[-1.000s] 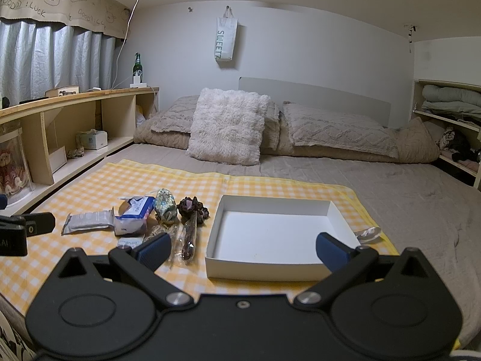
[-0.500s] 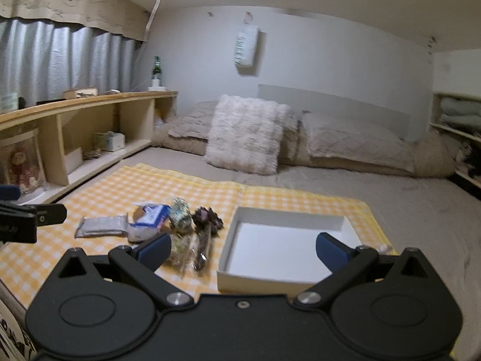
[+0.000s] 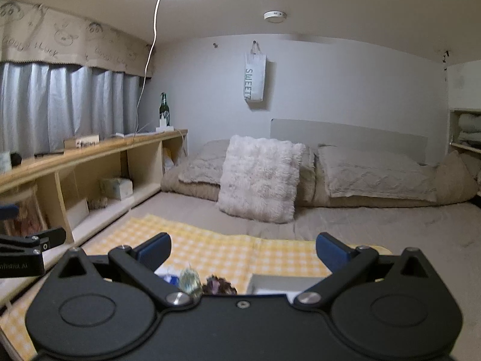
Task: Organize soft objects
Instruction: 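Grasp the blue-white packet with the left tool while the right tool grasps the clear cord bag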
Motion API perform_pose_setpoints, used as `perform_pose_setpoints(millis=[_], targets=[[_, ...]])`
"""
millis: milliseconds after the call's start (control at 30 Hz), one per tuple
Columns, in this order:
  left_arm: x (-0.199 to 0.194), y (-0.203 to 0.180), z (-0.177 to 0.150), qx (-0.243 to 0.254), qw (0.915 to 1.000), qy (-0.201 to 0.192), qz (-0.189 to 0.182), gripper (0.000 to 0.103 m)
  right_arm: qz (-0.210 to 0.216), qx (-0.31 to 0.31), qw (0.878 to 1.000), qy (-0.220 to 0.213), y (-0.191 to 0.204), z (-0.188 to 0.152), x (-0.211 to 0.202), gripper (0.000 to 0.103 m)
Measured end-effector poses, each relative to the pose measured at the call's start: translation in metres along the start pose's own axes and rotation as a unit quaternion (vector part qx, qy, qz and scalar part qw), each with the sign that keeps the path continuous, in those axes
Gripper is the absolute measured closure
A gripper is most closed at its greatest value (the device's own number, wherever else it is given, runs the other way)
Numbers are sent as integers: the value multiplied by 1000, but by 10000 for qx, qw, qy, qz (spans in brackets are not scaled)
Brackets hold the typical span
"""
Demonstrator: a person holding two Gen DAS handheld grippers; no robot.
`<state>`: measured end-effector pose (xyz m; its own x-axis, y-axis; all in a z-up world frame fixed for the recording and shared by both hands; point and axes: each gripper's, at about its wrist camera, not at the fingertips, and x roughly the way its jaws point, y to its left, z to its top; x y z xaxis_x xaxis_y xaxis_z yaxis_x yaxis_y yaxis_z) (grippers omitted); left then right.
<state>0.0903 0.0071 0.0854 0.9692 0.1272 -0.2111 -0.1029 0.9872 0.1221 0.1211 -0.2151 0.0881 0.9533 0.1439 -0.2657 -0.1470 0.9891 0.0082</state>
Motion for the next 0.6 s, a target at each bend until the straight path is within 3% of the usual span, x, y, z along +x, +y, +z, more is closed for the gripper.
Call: perform_pose_setpoints(millis=[167, 233, 333, 467, 600], targets=[[42, -4, 19, -114, 9999, -54, 38, 0, 207, 332, 9988, 281, -2, 9, 44, 0], [60, -6, 18, -189, 9997, 106, -122, 0, 427, 397, 9981, 200, 0, 3, 63, 0], [94, -9, 10, -400, 9981, 436, -167, 0, 391, 513, 9979, 96, 4, -18, 88, 0], [140, -17, -12, -268, 9945, 991, -192, 0, 360, 680, 9932, 875, 5, -43, 133, 0], [182, -13, -38, -293, 9846, 1669, -435, 0, 234, 586, 9859, 1548, 8, -69, 170, 0]])
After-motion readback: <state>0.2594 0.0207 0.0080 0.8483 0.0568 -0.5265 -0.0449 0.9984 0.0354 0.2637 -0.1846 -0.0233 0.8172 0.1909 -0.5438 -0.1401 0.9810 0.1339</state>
